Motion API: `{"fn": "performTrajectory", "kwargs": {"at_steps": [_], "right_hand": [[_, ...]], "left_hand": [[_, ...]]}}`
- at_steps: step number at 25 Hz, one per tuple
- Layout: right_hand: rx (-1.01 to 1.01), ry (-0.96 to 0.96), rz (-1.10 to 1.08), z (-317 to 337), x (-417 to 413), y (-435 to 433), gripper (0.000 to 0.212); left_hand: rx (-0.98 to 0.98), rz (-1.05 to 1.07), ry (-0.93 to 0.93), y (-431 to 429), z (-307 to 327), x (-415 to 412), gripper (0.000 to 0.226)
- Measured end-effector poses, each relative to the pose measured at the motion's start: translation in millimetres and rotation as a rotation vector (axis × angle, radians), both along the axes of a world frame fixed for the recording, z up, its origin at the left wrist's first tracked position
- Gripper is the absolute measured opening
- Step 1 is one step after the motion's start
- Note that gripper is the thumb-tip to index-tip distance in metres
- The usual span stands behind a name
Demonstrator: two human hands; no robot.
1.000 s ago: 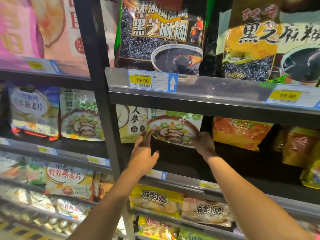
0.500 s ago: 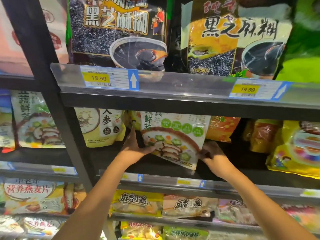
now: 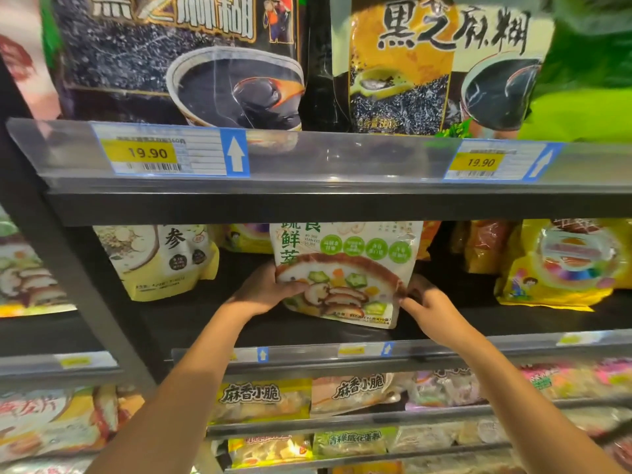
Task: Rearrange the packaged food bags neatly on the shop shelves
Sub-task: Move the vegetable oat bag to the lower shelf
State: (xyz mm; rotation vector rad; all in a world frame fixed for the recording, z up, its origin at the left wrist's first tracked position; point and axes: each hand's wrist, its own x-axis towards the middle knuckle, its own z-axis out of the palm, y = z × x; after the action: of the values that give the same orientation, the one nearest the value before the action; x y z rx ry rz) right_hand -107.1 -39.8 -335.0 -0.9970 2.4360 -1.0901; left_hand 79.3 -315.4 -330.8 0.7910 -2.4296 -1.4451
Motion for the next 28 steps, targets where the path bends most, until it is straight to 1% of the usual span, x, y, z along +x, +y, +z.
{"fn": "performTrajectory", "kwargs": {"at_steps": [2,6,9,11,12,13,14,15,16,18,19,21,24,25,27,28], "right_hand": [[-0.026,-0.044,-0.045,0,5,0,0.031],[-0.249,-0.157,-0.115,17,28,5,0.003],[-0.448,-0.300,-0.228,30,46,13,0.012],[-0.524,-0.412,-0.263,43,59,18,0.018],[-0.527,-0.452,-0.267,50,67,21,0.020],[-0.525,-0.480,-0.266,54,74,24,0.021],[-0.527,-0.505,-0.266,58,85,29,0.023],[-0.533,-0.533,-0.274,58,94,34,0.024],[-0.535,-0.558,-0.279,58,105,42,0.023],[-0.525,-0.595,-0.279,49,125,58,0.022],[-0.531,-0.610,-0.274,43,136,67,0.021],[-0.555,-0.634,-0.276,34,160,84,0.019],[-0.576,-0.669,-0.305,23,206,108,0.019],[-0.586,-0.679,-0.312,19,224,115,0.021],[-0.598,-0.691,-0.299,11,257,127,0.027],[-0.598,-0.697,-0.288,6,271,131,0.028]], "left_hand": [[0.010,-0.030,0.024,0,5,4,0.047],[0.087,-0.029,0.052,1,12,19,0.036],[0.201,0.002,0.144,18,24,34,0.051],[0.308,0.069,0.188,31,31,44,0.043],[0.349,0.106,0.180,36,36,50,0.045],[0.367,0.112,0.149,40,40,56,0.056],[0.372,0.079,0.109,45,42,65,0.067],[0.385,0.040,0.100,51,45,74,0.070],[0.398,0.006,0.115,57,46,85,0.063],[0.446,-0.031,0.171,75,47,106,0.041],[0.465,-0.032,0.192,84,44,118,0.036],[0.495,-0.044,0.200,99,38,139,0.038],[0.549,-0.050,0.182,119,23,185,0.054],[0.542,-0.036,0.166,124,17,201,0.055],[0.503,-0.050,0.117,134,10,237,0.045],[0.495,-0.066,0.091,136,5,253,0.046]]}}
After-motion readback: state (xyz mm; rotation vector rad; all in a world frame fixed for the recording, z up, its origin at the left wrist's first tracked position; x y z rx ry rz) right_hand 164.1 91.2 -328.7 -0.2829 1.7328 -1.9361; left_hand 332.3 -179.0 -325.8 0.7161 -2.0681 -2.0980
